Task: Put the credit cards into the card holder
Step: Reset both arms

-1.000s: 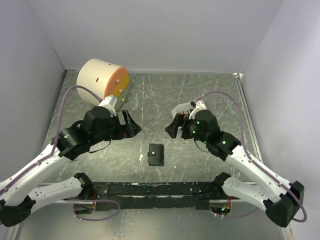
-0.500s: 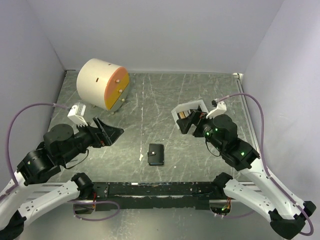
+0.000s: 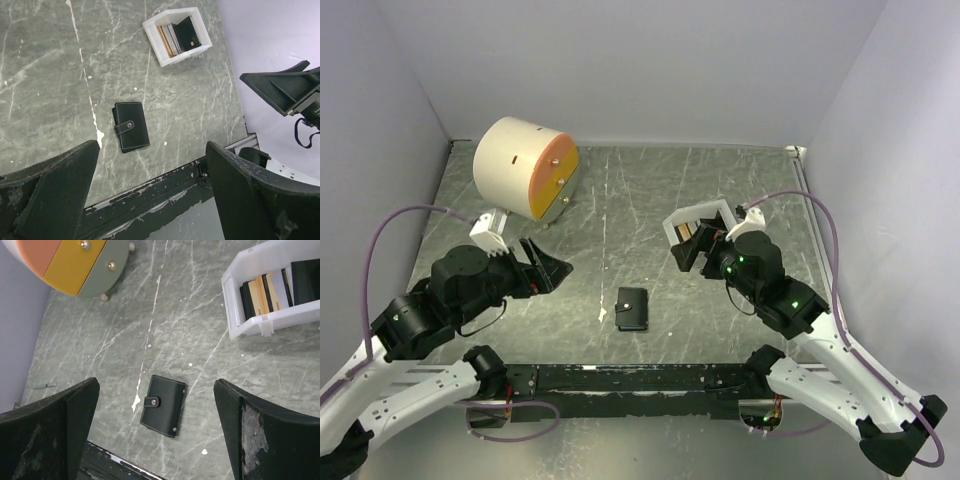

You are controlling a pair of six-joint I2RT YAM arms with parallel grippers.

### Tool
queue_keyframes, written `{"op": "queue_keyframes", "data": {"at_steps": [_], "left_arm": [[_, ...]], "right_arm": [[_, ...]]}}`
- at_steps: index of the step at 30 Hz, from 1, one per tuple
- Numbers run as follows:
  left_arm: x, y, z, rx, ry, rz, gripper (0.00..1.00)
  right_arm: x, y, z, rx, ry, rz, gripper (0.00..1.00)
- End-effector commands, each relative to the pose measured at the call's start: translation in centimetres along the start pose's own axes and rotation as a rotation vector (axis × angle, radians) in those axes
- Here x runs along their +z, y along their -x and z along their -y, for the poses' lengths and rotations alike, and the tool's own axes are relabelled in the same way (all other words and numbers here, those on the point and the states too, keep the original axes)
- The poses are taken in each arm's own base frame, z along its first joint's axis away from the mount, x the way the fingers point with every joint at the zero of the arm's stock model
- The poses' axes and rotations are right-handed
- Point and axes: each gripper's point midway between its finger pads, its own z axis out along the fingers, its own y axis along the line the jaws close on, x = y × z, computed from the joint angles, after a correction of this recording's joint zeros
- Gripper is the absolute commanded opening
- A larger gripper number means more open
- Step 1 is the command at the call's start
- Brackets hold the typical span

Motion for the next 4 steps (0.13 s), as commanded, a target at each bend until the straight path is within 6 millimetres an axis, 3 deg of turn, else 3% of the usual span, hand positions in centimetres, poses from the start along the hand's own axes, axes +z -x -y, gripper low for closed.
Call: {"op": "queue_keyframes", "data": {"at_steps": [1, 4], "left_arm": [[0.34, -0.23, -0.12, 0.000, 0.011, -0.008, 1.00], [0.59, -0.40, -0.10, -0.005, 0.006, -0.009, 1.00]], "right_arm": [[-0.19, 0.41, 0.55, 0.001, -0.028, 0.020, 1.00], [-0.29, 0.53, 0.77, -0.001, -0.038, 0.028, 1.00]]}}
